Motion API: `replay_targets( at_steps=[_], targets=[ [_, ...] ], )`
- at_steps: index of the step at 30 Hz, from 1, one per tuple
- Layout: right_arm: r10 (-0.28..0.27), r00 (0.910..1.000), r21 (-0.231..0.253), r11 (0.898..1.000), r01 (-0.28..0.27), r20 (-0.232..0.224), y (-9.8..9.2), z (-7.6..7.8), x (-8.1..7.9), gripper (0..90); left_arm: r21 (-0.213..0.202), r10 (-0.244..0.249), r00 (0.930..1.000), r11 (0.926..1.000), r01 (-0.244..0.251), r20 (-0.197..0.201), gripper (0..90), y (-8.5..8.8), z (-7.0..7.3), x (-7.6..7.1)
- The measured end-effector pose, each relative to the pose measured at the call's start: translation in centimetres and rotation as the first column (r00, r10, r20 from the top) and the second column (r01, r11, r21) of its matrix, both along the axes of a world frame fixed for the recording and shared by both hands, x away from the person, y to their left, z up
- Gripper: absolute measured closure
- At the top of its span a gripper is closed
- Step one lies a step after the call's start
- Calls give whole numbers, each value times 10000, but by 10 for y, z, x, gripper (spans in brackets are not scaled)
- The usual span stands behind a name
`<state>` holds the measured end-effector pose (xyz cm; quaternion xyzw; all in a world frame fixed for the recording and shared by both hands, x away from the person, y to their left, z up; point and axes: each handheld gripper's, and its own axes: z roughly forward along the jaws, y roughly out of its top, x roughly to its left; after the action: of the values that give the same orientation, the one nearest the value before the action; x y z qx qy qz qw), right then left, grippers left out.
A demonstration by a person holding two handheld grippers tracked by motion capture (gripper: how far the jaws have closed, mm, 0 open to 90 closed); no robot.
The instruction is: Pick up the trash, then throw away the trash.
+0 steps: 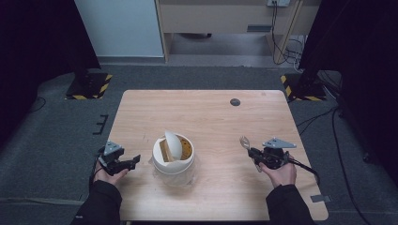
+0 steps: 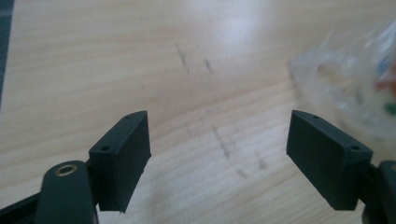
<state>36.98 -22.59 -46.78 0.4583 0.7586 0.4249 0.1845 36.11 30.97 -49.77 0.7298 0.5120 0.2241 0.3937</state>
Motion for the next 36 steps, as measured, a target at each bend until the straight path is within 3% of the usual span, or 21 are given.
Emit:
replay_targets(
  at_steps=[2, 3, 5, 8, 10, 11, 12, 14, 16, 18, 20, 21, 22, 24, 25, 30, 32, 33, 36],
  targets=[
    [-170, 9988, 374, 9992, 153, 458, -5, 7, -2, 800, -471, 171, 9984, 9988, -145, 548, 220, 0, 10, -2],
    [-170, 9988, 374, 9992, 153, 458, -5, 7, -2, 800, -471, 171, 9984, 9988, -145, 548, 221, 0, 10, -2],
    [-271, 9952, 596, 9980, 215, 942, -9, 15, -4, 800, -856, 324, 9950, 9960, -243, 943, 220, 1, 16, -4],
    [-316, 9908, 796, 9966, 212, 1317, -11, 21, -6, 800, -1314, 514, 9883, 9908, -324, 1436, 222, 2, 26, -8],
    [-333, 9879, 864, 9961, 204, 1512, -12, 26, -6, 800, -1663, 671, 9806, 9854, -362, 1843, 223, 2, 34, -11],
    [-353, 9861, 971, 9951, 197, 1626, -13, 29, -6, 800, -1957, 794, 9712, 9800, -348, 2247, 223, 2, 42, -13],
    [-373, 9850, 1027, 9945, 201, 1685, -14, 31, -6, 800, -1957, 794, 9712, 9800, -348, 2247, 223, 2, 42, -13],
    [-415, 9804, 1159, 9931, 193, 1928, -17, 36, -8, 800, -2254, 872, 9590, 9739, -252, 2695, 224, 2, 51, -17],
    [-384, 9791, 1228, 9923, 139, 1999, -18, 38, -8, 800, -2479, 833, 9529, 9687, -88, 2917, 224, 0, 58, -19],
    [-385, 9737, 1449, 9894, 57, 2244, -20, 45, -10, 800, -2588, 754, 9443, 9659, 107, 3202, 223, -5, 68, -22],
    [-326, 9698, 1520, 9884, -47, 2415, -22, 49, -11, 800, -2588, 712, 9414, 9658, 176, 3297, 223, -7, 71, -23],
    [-306, 9686, 1619, 9868, -101, 2468, -23, 51, -11, 800, -2590, 576, 9337, 9651, 384, 3533, 223, -11, 80, -25],
    [-308, 9669, 1648, 9863, -118, 2534, -24, 53, -12, 800, -2590, 576, 9337, 9651, 384, 3533, 223, -11, 80, -25],
    [-301, 9643, 1777, 9839, -178, 2632, -25, 57, -12, 800, -2639, 314, 9242, 9615, 761, 3806, 211, -17, 95, -27],
    [-306, 9632, 1846, 9826, -200, 2672, -25, 60, -12, 800, -2639, 314, 9242, 9615, 761, 3806, 210, -17, 95, -27],
    [-233, 9556, 2022, 9786, -383, 2938, -26, 69, -13, 800, -2611, 60, 8997, 9578, 1203, 4364, 207, -26, 119, -30],
    [-185, 9452, 2110, 9760, -537, 3259, -25, 79, -14, 800, -2691, -117, 8903, 9514, 1501, 4553, 207, -36, 129, -33],
    [-156, 9416, 2167, 9743, -612, 3363, -24, 82, -14, 800, -2650, -151, 8860, 9517, 1548, 4635, 207, -39, 133, -34],
    [-60, 9337, 2296, 9698, -818, 3580, -19, 94, -13, 800, -2794, -291, 8816, 9431, 1804, 4711, 208, -48, 139, -35]
  ],
)
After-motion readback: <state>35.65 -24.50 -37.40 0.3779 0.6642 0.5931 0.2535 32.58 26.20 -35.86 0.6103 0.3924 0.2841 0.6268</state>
